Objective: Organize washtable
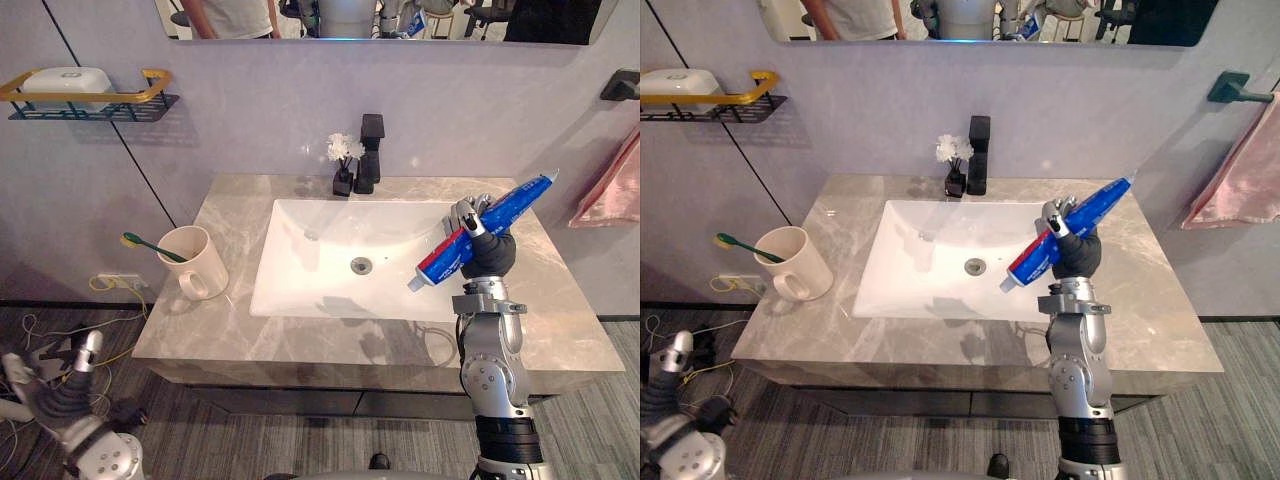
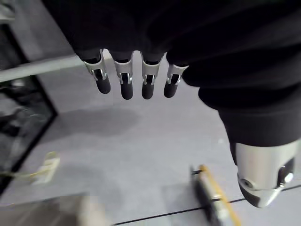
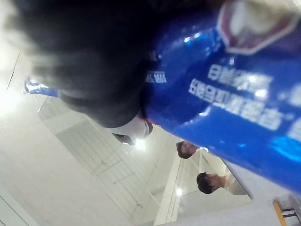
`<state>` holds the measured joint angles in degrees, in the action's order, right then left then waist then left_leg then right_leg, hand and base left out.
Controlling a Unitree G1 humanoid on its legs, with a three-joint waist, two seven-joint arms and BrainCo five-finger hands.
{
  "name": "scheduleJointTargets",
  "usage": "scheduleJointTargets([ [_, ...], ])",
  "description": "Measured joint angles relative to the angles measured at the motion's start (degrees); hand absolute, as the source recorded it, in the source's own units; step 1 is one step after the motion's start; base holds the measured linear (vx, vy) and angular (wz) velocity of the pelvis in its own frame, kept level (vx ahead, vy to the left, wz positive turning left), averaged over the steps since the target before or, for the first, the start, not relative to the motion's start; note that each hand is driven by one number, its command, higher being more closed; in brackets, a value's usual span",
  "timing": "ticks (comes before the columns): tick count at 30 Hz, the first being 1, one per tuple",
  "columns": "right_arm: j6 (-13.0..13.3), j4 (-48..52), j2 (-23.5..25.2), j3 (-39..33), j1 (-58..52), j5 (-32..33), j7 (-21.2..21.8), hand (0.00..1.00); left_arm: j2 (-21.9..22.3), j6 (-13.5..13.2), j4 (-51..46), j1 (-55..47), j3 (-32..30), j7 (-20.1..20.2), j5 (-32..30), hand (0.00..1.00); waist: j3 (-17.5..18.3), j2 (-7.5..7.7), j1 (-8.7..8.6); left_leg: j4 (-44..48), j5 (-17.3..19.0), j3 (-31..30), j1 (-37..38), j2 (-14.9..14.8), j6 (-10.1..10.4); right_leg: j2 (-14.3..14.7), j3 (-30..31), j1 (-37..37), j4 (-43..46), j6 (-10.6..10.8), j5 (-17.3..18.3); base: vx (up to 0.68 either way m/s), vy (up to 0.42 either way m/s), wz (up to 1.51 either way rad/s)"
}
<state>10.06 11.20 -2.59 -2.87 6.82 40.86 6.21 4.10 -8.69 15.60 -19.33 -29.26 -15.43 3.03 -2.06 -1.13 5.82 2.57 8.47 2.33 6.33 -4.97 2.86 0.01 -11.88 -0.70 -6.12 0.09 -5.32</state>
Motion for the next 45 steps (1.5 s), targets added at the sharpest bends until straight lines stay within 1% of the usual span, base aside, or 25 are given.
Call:
scheduleJointTargets([
  [3,0.74,0.00,0.00,1.64,0.00,-0.72,-0.04,1.00,-0.10,0.81,7.50,0.04,1.85,2.44,1.44,0.00,-0.06,0.11,-0.04,0.26,0.00,-0.35,-0.26,0.03,0.00,-0.05,-0.32,-0.03,0.00,0.00,0.00,-0.01,0.012,0.05],
  [4,0.76,0.00,0.00,2.24,0.00,-1.23,-0.04,1.00,-0.21,1.07,10.88,0.05,3.40,3.69,1.91,0.00,-0.12,0.22,-0.02,0.38,0.00,-0.52,-0.31,0.02,0.00,-0.06,-0.46,-0.10,0.00,0.00,0.00,-0.02,0.010,0.06],
  [8,0.80,0.00,0.05,3.80,0.00,-2.08,-0.04,1.00,-0.30,1.69,15.68,0.09,6.73,5.73,1.89,0.00,-0.28,0.55,0.43,0.67,0.00,-0.67,-0.56,-0.01,0.00,-0.06,-0.67,-0.09,0.00,0.01,0.01,0.00,0.002,0.01],
  [9,0.80,0.00,0.05,3.83,0.00,-2.11,-0.04,1.00,-0.34,1.79,16.63,0.11,7.36,6.54,1.89,0.00,-0.32,0.61,1.04,0.78,0.00,-0.69,-0.61,-0.01,0.00,-0.06,-0.69,-0.10,0.00,0.02,0.02,0.00,0.000,0.00],
  [15,0.81,0.00,0.09,5.54,0.09,-2.83,-0.04,1.00,-0.49,1.99,22.29,0.94,10.77,8.00,0.99,0.00,-0.57,0.98,1.20,1.39,0.01,-1.22,-1.07,0.03,0.01,-0.17,-1.29,-0.11,0.00,0.09,0.07,-0.01,0.010,0.04],
  [17,0.80,0.00,0.09,6.32,0.31,-3.30,-0.04,1.00,-0.58,2.04,23.54,1.02,12.10,8.25,0.85,0.00,-0.69,1.17,1.23,1.43,0.00,-1.42,-1.07,0.02,0.02,-0.21,-1.47,-0.12,0.00,0.10,0.11,-0.01,0.009,0.06],
  [18,0.81,0.00,-0.09,6.98,0.69,-3.35,-0.03,1.00,-1.18,2.05,24.53,1.07,14.25,8.64,0.80,0.00,-0.81,1.33,1.27,1.43,-0.04,-1.61,-1.07,0.02,0.05,-0.25,-1.66,-0.14,0.00,0.01,0.07,-0.02,0.011,0.07],
  [20,0.80,-0.01,-0.12,7.86,1.58,-3.47,-0.03,1.00,-2.42,1.98,24.78,1.37,16.15,9.19,0.79,0.00,-1.11,1.68,1.28,1.42,-0.12,-1.95,-1.08,0.00,0.16,-0.25,-1.91,-0.20,0.00,-0.08,0.10,-0.01,0.010,0.08],
  [24,0.82,-0.04,-0.27,9.97,4.94,-4.71,0.00,1.00,-4.19,1.89,25.77,1.65,18.23,9.28,0.79,0.00,-1.32,2.00,1.31,1.40,-0.19,-2.16,-1.19,-0.05,0.25,-0.24,-2.08,-0.28,0.00,-0.17,0.12,0.00,0.004,0.03],
  [30,0.95,-1.96,-0.71,13.50,12.02,-9.90,-0.50,1.00,-5.86,1.66,26.81,1.98,20.86,10.33,0.65,0.00,-1.72,2.40,1.66,1.42,-0.34,-3.24,-1.21,-0.04,0.36,-0.31,-2.76,-0.84,0.00,-0.22,0.07,0.01,0.017,0.07],
  [33,0.96,-4.15,-1.31,14.90,16.29,-12.74,-1.47,1.00,-7.13,1.26,26.82,2.37,22.55,10.51,0.63,0.00,-2.32,3.08,3.09,1.39,-0.68,-3.99,-1.40,-0.03,0.49,-0.41,-3.79,-1.10,0.00,-0.21,0.09,-0.01,0.012,0.15],
  [34,0.97,-4.62,-1.32,15.01,17.03,-13.18,-1.59,1.00,-7.24,1.24,26.87,2.46,22.65,10.52,0.63,0.00,-2.37,3.17,3.24,1.34,-0.80,-4.22,-1.49,0.01,0.52,-0.45,-4.00,-1.09,0.00,-0.21,0.09,-0.02,0.010,0.16],
  [36,0.97,-7.28,-1.37,15.93,20.37,-15.35,-2.61,1.00,-7.57,1.20,27.46,2.47,22.88,10.53,0.62,0.00,-2.49,3.25,4.47,1.25,-1.06,-5.11,-1.63,0.08,0.61,-0.54,-4.60,-1.22,0.00,-0.21,0.09,-0.02,0.011,0.14],
  [40,0.96,-10.23,-1.30,17.14,25.10,-17.86,-3.62,1.00,-8.41,0.97,28.37,2.47,22.95,10.59,0.57,0.00,-3.49,3.75,4.86,1.23,-1.52,-6.46,-1.91,0.19,0.74,-0.73,-6.12,-1.70,0.00,-0.19,0.23,-0.03,0.010,0.23],
  [41,0.96,-10.76,-1.30,17.32,26.66,-18.70,-3.96,1.00,-8.92,0.97,28.74,2.48,23.20,10.73,0.00,0.00,-3.83,4.08,5.12,1.24,-1.72,-7.11,-2.38,0.26,0.83,-0.83,-6.89,-1.63,0.00,0.03,0.50,-0.04,0.002,0.24],
  [45,1.08,-15.10,-1.33,17.32,32.11,-21.40,-6.36,1.00,-10.16,1.01,29.92,2.45,24.73,11.60,-1.56,0.00,-4.09,4.34,6.96,1.35,-1.93,-8.77,-3.21,0.29,1.03,-0.87,-8.44,-1.59,0.01,-0.19,0.74,-0.01,0.008,0.20],
])
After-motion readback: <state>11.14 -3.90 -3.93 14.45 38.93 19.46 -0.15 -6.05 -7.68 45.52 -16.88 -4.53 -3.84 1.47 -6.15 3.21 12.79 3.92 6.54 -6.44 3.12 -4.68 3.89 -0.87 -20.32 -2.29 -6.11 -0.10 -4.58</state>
